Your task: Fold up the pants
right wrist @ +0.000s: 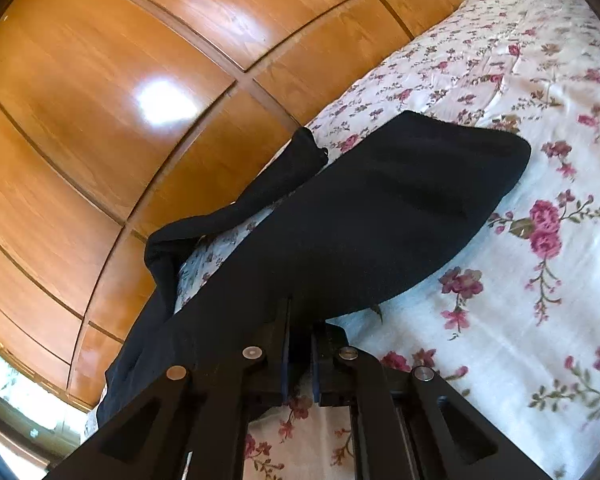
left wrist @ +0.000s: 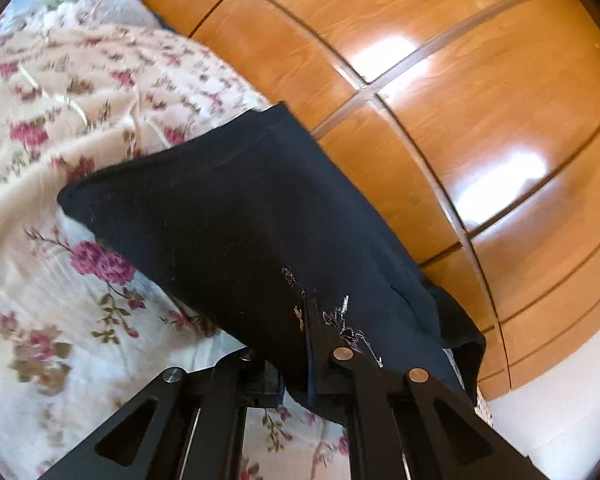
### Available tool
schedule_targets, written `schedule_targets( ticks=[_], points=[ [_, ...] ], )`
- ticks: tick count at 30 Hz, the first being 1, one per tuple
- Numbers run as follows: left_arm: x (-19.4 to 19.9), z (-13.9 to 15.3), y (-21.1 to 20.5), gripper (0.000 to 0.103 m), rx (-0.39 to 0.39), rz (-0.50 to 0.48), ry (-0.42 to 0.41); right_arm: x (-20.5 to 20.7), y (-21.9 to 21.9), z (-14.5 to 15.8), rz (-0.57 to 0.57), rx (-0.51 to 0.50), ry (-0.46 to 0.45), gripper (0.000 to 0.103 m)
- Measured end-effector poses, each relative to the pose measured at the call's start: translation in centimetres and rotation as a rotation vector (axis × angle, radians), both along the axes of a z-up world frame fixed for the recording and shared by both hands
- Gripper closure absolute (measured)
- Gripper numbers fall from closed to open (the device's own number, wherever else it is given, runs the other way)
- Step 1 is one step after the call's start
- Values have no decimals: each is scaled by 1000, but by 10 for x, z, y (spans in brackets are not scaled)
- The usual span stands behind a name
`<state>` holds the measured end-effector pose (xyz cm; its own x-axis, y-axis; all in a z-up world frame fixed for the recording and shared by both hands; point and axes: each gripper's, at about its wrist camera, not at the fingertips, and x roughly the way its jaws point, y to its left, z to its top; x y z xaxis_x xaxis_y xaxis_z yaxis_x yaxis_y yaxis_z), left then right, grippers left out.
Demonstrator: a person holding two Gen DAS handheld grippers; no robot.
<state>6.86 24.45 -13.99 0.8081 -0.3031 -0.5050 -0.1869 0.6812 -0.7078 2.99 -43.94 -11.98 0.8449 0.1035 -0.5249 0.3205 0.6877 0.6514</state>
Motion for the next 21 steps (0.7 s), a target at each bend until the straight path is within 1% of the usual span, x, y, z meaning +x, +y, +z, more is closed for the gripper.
schedule_targets(
  ticks=[4, 10, 14, 17, 21],
  points=[
    [-11, 4, 7, 97, -25, 1, -10, -5, 1, 7, 15, -33, 3, 95],
    [-29, 0, 16, 97, -62, -4, 27, -20, 3, 13, 27, -24, 9, 95],
    [-42, 3, 19, 97, -39, -8, 32, -33, 8, 16, 48, -57, 22, 95],
    [-54, 8, 21, 97, -22, -8, 28, -45, 10, 14, 57, -54, 39, 95],
    [-71, 7, 26, 97, -22, 5, 26, -57, 12, 14, 68, -57, 60, 95]
  ],
)
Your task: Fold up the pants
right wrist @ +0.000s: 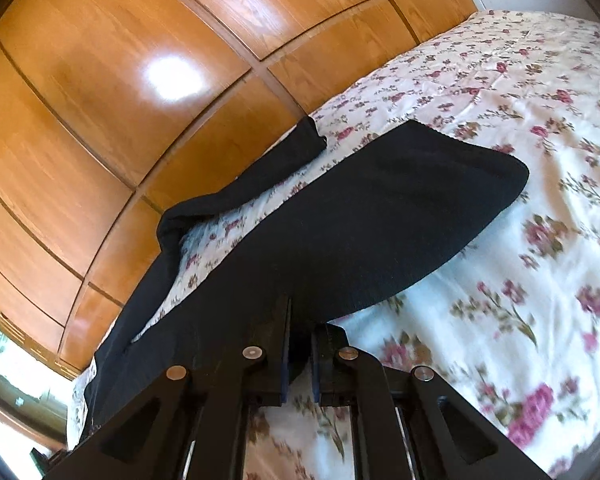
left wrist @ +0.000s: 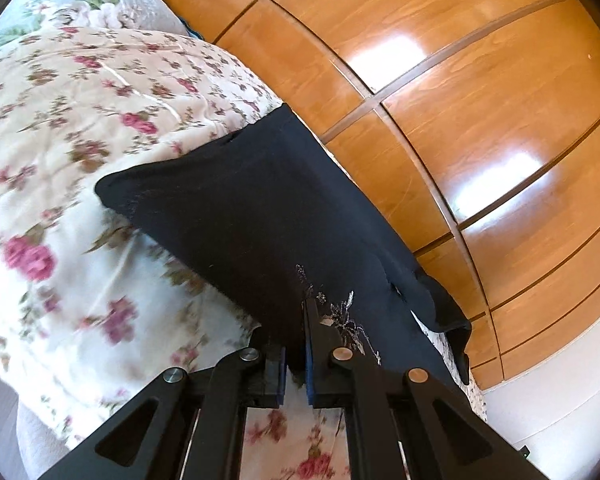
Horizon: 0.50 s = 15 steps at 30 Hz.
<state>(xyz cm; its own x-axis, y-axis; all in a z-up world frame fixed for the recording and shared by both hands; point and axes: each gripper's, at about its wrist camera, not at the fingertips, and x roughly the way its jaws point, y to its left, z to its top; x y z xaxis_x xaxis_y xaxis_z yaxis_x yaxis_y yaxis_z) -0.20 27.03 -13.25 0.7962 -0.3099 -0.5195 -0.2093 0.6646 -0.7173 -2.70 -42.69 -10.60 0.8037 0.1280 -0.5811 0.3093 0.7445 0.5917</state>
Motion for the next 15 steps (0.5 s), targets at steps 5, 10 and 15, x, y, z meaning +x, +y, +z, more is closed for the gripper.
schedule_targets(
  ticks=[5, 10, 15],
  points=[
    [-13, -5, 6, 97, -20, 21, 10, -13, 2, -2, -5, 12, 20, 95],
    [-24, -3, 9, 97, -9, 30, 6, -24, 5, -3, -9, 26, 31, 95],
    [-22, -12, 10, 95, -79, 20, -13, -21, 1, -14, -33, 76, 52, 92]
  ],
)
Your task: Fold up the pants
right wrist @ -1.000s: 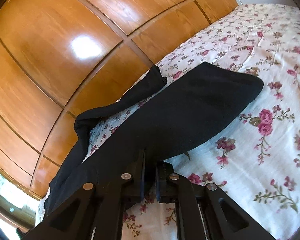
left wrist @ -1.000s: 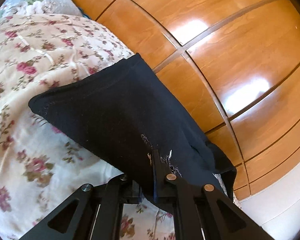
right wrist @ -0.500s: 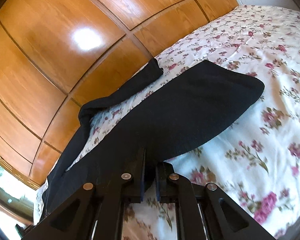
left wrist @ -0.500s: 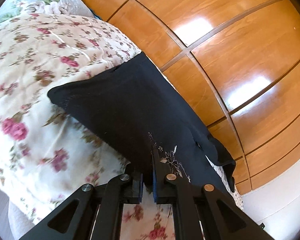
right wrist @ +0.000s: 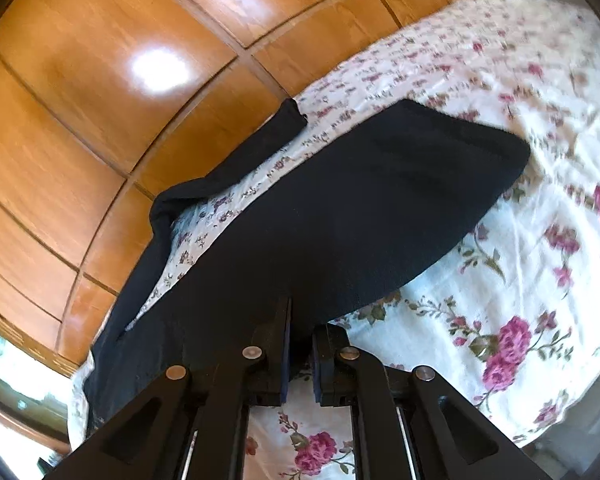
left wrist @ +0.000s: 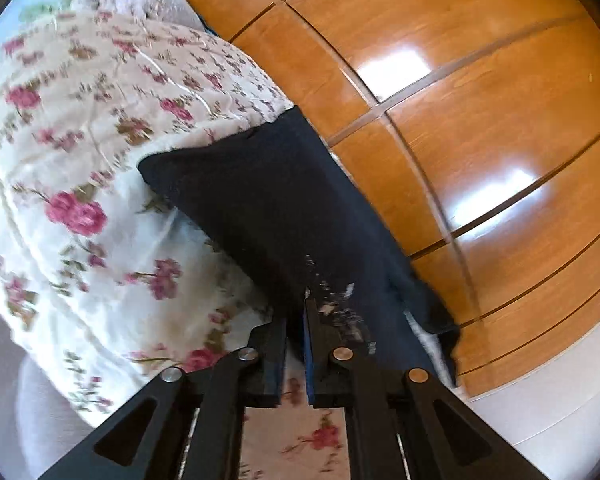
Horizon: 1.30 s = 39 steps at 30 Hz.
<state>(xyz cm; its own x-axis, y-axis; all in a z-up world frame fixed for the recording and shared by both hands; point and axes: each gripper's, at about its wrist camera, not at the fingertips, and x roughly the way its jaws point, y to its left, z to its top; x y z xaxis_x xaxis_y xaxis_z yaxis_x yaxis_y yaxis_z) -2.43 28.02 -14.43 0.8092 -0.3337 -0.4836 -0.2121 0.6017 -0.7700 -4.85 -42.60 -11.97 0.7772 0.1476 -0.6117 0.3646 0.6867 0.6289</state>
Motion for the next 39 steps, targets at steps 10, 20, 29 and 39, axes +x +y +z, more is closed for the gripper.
schedule_targets(
  ticks=[10, 20, 29, 39],
  points=[
    [18, -12, 8, 71, -81, 62, 21, 1, -13, -5, -54, 48, -9, 86],
    [8, -2, 8, 97, -31, 64, 39, 3, -11, 6, -49, -37, -7, 91],
    [-7, 11, -1, 96, 81, 47, 68, -7, -13, 10, -67, -68, -14, 91],
    [-35, 47, 10, 74, 241, 279, 35, -27, -27, 23, -256, -170, 39, 70]
  ],
)
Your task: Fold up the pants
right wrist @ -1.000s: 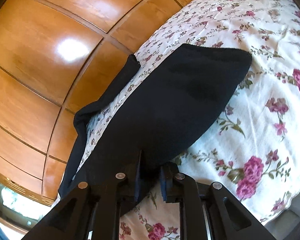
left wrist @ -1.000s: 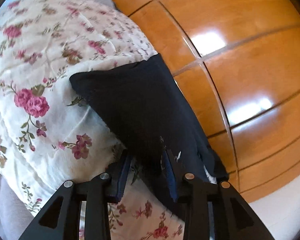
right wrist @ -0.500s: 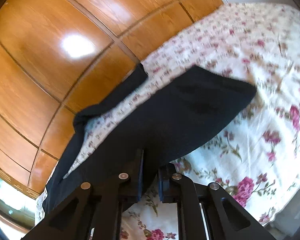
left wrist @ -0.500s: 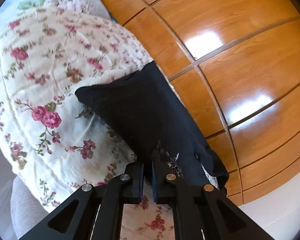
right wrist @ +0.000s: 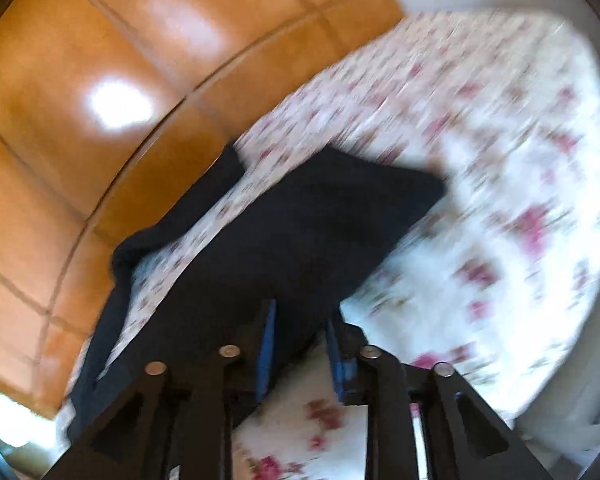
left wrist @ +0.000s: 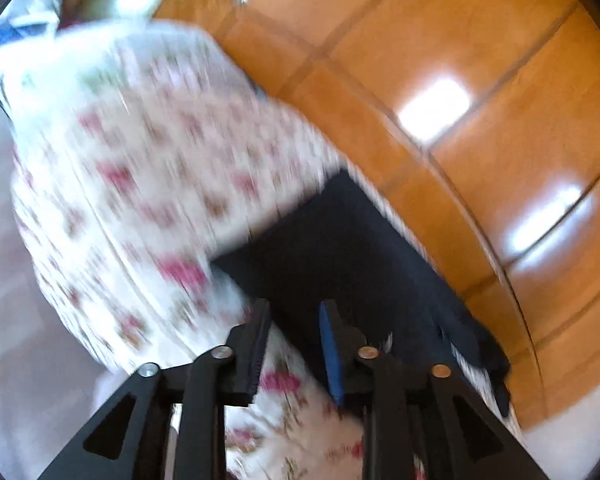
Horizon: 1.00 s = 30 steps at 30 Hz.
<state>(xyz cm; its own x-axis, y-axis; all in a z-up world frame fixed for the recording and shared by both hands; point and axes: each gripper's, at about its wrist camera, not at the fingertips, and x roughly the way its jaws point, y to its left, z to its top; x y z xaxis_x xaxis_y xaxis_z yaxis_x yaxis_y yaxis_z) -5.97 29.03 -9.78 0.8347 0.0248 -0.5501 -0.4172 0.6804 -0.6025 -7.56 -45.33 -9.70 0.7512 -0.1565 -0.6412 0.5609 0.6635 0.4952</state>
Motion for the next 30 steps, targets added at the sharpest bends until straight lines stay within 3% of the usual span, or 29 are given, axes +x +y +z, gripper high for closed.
schedule_targets(
  ticks=[2, 5, 10, 14, 18, 23, 30],
  points=[
    [-8, 15, 6, 73, 24, 51, -54, -8, -5, 11, -53, -40, -20, 69],
    [-1, 24, 4, 67, 29, 36, -82, -5, 0, 29, -42, -130, -43, 69],
    [57, 16, -34, 67, 12, -150, -12, 35, 44, 46, 187, -250, -48, 64],
    [96, 5, -72, 66, 1, -297, 46, 84, 90, 39, 412, -238, -35, 61],
    [125, -9, -100, 66, 12, -366, 92, 128, 136, 24, 566, -237, 16, 61],
    [152, -27, -113, 66, -14, -378, 139, 175, 176, 16, 663, -232, 43, 61],
    [167, -19, -106, 66, -13, -382, 152, 221, 215, -1, 721, -218, 70, 61]
  ],
)
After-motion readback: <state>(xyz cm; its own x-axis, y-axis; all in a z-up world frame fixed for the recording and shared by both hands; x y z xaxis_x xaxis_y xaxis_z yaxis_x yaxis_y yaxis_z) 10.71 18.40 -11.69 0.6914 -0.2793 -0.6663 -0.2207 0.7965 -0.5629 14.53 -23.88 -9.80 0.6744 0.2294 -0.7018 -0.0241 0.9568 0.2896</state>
